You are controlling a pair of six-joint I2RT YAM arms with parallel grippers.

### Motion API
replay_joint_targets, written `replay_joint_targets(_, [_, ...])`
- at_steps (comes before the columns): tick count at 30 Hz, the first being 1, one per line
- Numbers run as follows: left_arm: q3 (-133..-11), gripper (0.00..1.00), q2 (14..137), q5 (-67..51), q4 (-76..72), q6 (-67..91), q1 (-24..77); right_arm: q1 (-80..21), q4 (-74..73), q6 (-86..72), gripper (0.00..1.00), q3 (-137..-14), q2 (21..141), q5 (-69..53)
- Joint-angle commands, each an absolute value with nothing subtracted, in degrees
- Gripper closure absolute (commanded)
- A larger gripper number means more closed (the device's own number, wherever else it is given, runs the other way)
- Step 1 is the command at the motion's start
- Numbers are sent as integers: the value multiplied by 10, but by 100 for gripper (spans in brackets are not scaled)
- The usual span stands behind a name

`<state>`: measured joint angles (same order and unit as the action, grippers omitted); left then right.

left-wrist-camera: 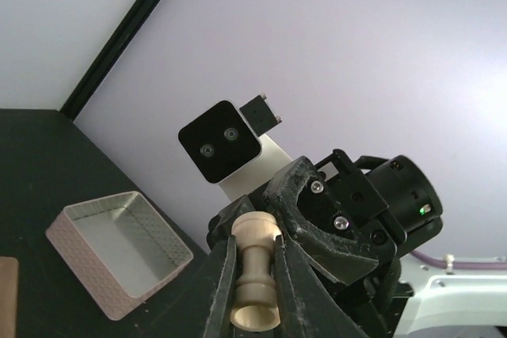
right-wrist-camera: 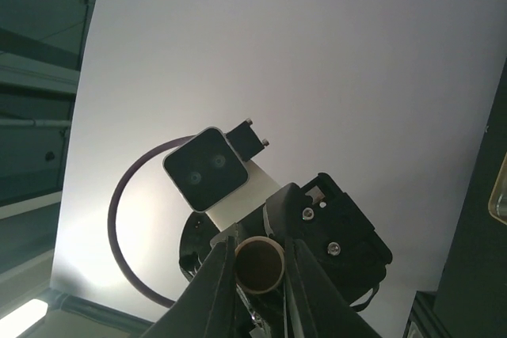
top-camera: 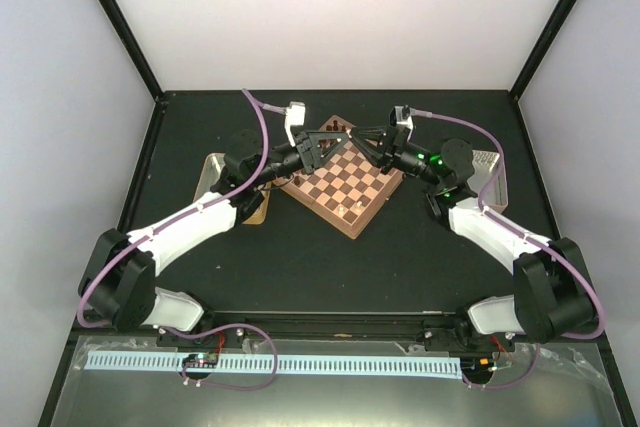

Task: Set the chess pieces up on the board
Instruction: Place the chess piece on the chessboard.

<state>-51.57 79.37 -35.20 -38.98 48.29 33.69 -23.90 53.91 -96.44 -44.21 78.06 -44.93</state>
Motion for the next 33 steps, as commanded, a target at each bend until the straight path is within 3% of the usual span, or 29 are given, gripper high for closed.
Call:
replay_joint_targets(1, [-530,96,780,-339,-358,453,340,-241,503,-922,94,-436,773,-447])
replay_joint_targets(3, [-539,97,778,-333,-322,437,340,-241,453,-881,88,-441,764,-444])
replay_joint_targets(8, [-584,97,773,-292,-115,329,340,-228,209,-698,53,-481,719,-389])
replay_joint_targets(11, [-627,97,791,-251,58,247,343,-218,17,-570,44,-508,687,-295])
replay_joint_targets(15, [-684,97,834,-185,250,172,361,-214,-117,-473,42,-523,659,-164])
replay_joint_targets(22, [-749,97,920,-100,434,141,429,-212,-183,-440,42,-499,632,-46])
replay_joint_targets(33, [-833,95,1057,-78,481,126,503,-192,-204,-445,42,-478,628,-2])
